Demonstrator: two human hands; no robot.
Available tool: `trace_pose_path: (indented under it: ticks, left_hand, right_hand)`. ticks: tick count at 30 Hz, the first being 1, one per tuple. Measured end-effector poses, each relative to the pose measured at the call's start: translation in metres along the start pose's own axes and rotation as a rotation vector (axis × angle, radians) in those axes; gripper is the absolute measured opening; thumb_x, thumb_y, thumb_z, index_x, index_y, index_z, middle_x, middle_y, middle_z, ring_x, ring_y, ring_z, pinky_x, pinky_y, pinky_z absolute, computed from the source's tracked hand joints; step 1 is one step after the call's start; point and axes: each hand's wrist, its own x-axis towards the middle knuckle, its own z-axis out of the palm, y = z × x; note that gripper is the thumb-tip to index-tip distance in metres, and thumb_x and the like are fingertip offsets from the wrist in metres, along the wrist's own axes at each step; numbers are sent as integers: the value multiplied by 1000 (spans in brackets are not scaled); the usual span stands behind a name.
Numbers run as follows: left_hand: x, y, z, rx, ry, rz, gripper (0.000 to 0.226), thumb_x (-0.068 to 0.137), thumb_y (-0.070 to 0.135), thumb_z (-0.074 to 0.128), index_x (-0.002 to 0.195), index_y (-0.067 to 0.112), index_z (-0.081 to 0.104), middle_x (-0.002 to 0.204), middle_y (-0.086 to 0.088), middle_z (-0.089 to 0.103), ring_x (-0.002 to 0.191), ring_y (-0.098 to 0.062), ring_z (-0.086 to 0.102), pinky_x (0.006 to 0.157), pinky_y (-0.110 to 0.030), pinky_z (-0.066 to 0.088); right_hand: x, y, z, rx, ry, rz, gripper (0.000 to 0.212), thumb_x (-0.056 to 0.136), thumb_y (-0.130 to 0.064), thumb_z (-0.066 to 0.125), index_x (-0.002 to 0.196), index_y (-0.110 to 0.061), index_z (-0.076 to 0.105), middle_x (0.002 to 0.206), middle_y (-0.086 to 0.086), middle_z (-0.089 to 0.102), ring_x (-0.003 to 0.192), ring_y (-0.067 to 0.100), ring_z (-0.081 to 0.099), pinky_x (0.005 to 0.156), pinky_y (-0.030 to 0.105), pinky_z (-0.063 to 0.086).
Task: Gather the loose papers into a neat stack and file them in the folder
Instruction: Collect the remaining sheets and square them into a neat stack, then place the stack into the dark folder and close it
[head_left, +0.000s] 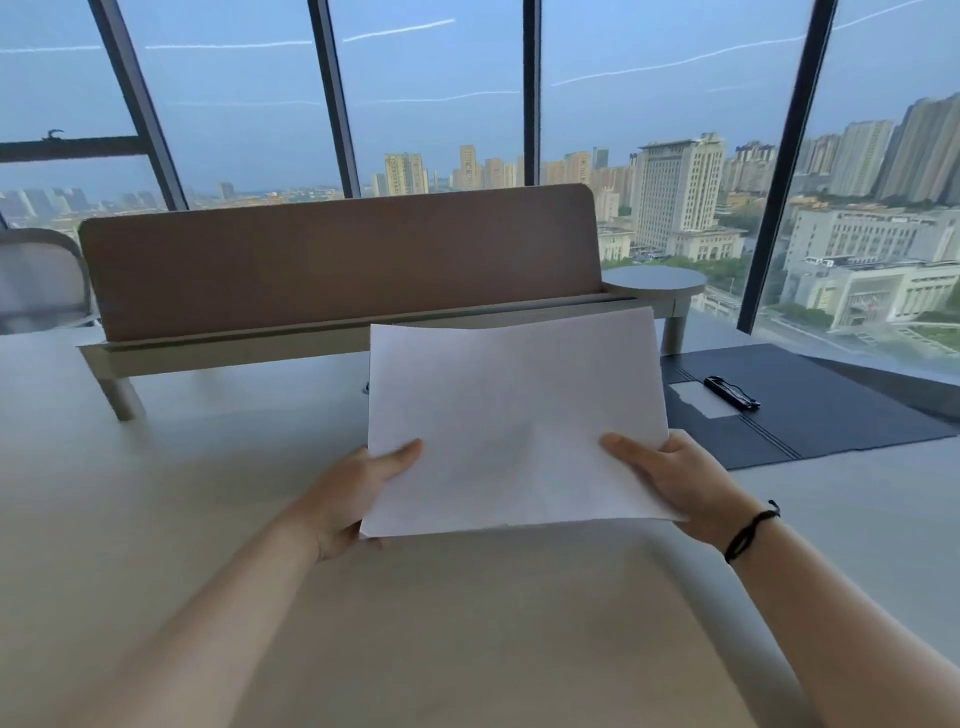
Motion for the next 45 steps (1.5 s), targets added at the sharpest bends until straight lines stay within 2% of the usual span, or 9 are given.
trace_pose_path:
  ticks: [4,7,10,12,15,22,29,36,45]
  left_hand:
    - [42,6,53,-282,-54,12,59,86,75,45,98,29,79,89,4,77,78,-19,71,60,-29,46]
    - [74,17,109,-544,-44,-2,33,97,46,52,85,24,74,76,1,73,59,-17,69,50,-25,54]
    - [90,20,163,-258,-87,-52,30,106,17,40,119,10,66,123,-20,66,101,-28,71,78,-38,58]
    - [93,5,183,62,-75,-34,42,109,14,28,149,0,33,153,-21,39,140,-28,43,103,-26,32]
    - [114,0,217,347,-12,-142,44,107,18,37,146,-2,34,139,-8,41,138,-18,36,98,-20,24]
    - [116,9,249,654,-306,-38,50,108,31,31,155,16,23,164,-5,24,150,-26,23,121,-34,14]
    - [102,-18,166,1046,-278,25,63,78,86,26,134,61,43,154,20,42,142,-16,39,115,-44,28]
    - [6,-28,74,1146,-58,218,52,92,68,40,120,30,63,127,5,66,121,-18,56,85,-25,37]
    - [-81,-69,-75,1113,1,158,36,81,75,50,114,71,34,141,30,43,136,-2,35,113,-27,30]
  right_hand:
    - [1,4,-49,105,108,-25,42,73,-29,78,101,2,74,94,12,81,76,22,78,64,30,63]
    - [8,12,-67,214,238,-56,21,88,-18,73,97,1,71,72,1,78,56,12,72,46,22,54]
    - [16,19,-68,242,279,-62,14,94,-15,69,93,-1,70,68,-1,77,53,11,70,43,22,51]
    - [19,23,-65,261,269,-94,13,93,-11,69,96,1,73,90,9,81,78,22,78,64,31,61]
    - [22,27,-64,223,279,-114,13,93,-10,70,99,1,75,101,14,80,96,32,76,86,43,61]
    - [22,26,-64,227,310,-119,9,93,-8,70,95,-2,76,97,11,80,88,25,76,83,38,62]
    - [-2,19,-39,185,287,-116,13,93,-13,71,99,-4,77,102,11,80,97,28,77,88,40,61]
    - [-39,19,33,221,215,-30,16,92,-17,71,103,-5,76,103,10,80,89,24,76,79,38,58]
    - [-77,19,138,256,59,55,19,94,-14,69,107,-2,74,101,10,80,84,24,77,69,34,61]
